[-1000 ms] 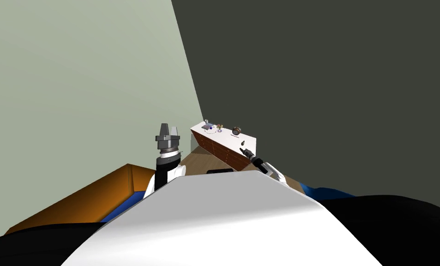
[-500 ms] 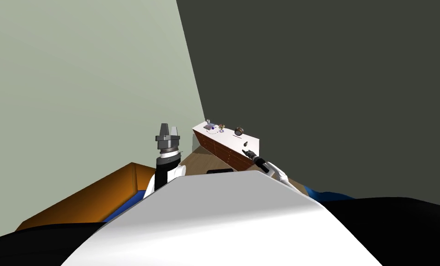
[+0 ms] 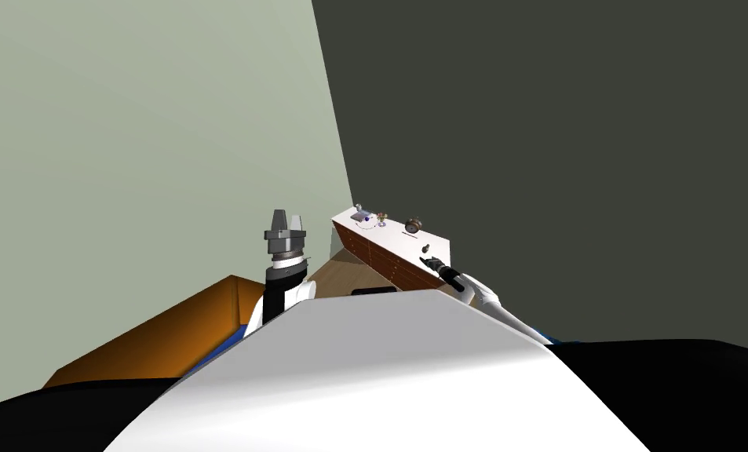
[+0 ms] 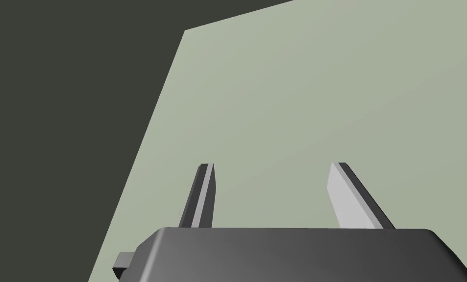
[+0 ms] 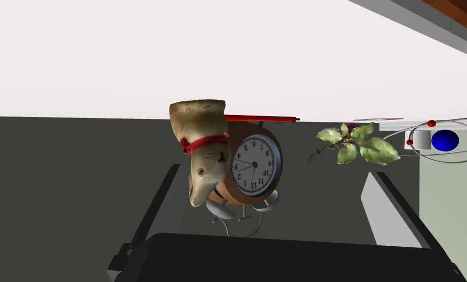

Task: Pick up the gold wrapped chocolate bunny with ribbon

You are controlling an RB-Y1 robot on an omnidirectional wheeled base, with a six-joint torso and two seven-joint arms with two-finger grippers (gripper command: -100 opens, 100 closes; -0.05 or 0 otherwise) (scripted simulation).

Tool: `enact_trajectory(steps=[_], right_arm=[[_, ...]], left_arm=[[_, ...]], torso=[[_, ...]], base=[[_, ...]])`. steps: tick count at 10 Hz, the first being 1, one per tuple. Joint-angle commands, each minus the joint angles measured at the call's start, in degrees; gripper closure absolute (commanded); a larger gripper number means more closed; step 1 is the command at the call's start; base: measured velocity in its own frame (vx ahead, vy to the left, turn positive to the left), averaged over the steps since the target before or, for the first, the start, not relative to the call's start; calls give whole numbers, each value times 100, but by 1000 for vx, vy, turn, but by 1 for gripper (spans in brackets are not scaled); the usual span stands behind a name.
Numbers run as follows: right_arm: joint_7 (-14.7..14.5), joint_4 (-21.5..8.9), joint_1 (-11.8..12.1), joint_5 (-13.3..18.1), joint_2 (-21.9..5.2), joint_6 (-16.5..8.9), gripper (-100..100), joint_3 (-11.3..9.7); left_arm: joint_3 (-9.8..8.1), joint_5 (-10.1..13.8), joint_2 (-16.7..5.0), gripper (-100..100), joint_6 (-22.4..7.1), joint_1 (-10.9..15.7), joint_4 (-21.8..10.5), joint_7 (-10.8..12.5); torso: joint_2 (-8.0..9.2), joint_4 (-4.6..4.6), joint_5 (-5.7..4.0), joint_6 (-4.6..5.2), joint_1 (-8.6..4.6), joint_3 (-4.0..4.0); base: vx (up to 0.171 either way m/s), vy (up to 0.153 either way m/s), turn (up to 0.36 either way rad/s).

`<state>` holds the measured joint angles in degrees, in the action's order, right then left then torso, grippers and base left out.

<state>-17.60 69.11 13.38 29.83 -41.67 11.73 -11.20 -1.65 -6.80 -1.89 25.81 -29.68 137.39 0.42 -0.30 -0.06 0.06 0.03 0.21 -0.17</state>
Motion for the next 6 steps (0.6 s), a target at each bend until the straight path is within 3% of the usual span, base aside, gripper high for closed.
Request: enact_trajectory(steps=[1,5,6], right_arm=[[-101,-176,-51,51,-147,-67,-100,-11],[-262,-542,-291,152,-455,-197,-100,15],[-243,-552,-253,136,-414,-132,-100,29]], left_arm=[[0,0,0,0,0,0,0,0],[0,0,0,0,0,0,0,0],[-1,0,-1,0,0,-1,0,0]], torso=[[0,0,0,0,0,0],[-10,-1,-4,-1,-19,-5],[-24,-4,-6,-1,-32,-13]], base=[[70,34,62],[105,5,66],[71,-25,24]])
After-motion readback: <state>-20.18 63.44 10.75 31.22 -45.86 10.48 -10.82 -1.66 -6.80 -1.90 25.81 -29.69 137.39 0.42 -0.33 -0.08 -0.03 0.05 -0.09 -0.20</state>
